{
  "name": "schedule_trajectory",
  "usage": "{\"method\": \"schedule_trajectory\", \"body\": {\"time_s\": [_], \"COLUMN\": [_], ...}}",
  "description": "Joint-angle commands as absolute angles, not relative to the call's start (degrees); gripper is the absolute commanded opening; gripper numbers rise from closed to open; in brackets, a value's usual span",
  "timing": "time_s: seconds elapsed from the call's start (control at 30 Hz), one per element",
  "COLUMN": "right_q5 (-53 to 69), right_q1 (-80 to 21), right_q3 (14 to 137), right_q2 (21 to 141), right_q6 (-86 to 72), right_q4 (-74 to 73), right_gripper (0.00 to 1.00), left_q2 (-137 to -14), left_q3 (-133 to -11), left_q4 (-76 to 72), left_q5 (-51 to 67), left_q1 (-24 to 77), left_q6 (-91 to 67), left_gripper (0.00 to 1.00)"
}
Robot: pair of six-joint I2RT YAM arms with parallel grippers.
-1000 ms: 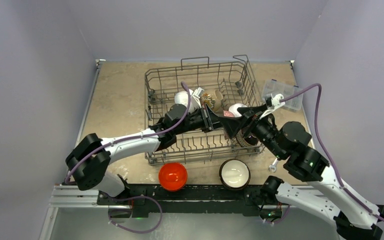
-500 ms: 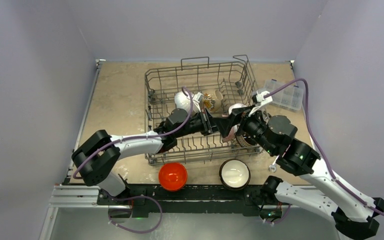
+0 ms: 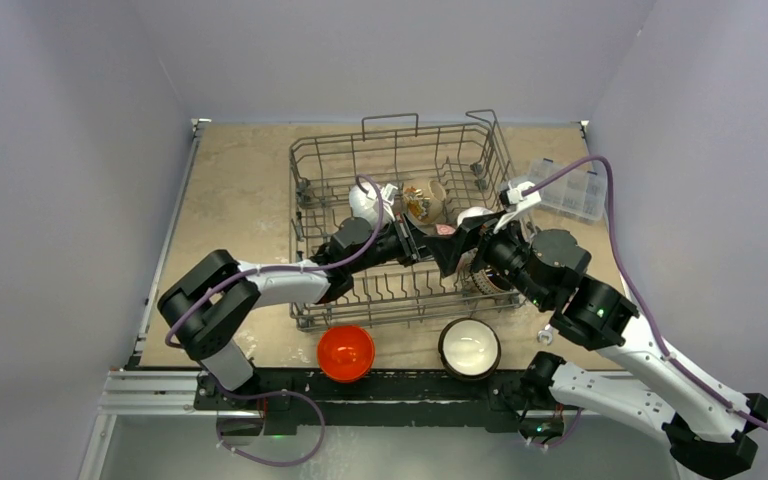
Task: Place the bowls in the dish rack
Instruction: Place the bowl in the dish rack.
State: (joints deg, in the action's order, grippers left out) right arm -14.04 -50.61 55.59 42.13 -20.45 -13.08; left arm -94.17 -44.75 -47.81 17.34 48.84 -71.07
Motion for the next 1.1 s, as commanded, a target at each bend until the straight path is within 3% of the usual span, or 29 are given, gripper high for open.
{"method": "schedule_trajectory", "body": {"time_s": [0.0,0.47,0.8,1.07], "right_q5": [-14.11,-13.72,-13.53,-13.32], "right_q1": [-50.68,-50.7,-50.69,-50.66], "right_q3": [58.1,58.36,58.71,59.04], "right_q2": [42.54,43.42,43.73,43.94], "right_q6": [-19.43,-19.22,-19.03,-18.99], "right_q4": [-11.81,-11.47,-11.42,-11.38], "right_gripper": [0.99,0.99,0.99,0.99], "left_q2": [-95.29,-97.23,-94.69,-90.28], "left_q3": [-44.61,-42.22,-43.89,-49.14], "left_q4": [-55.17,-56.31,-48.58,-33.59], "left_q5": [19.55,19.3,17.69,15.04], "left_q1": [49.1,48.95,48.95,49.15], "left_q6": [-73.48,-74.81,-70.6,-63.68], "left_gripper": [0.0,0.0,0.6,0.71]}}
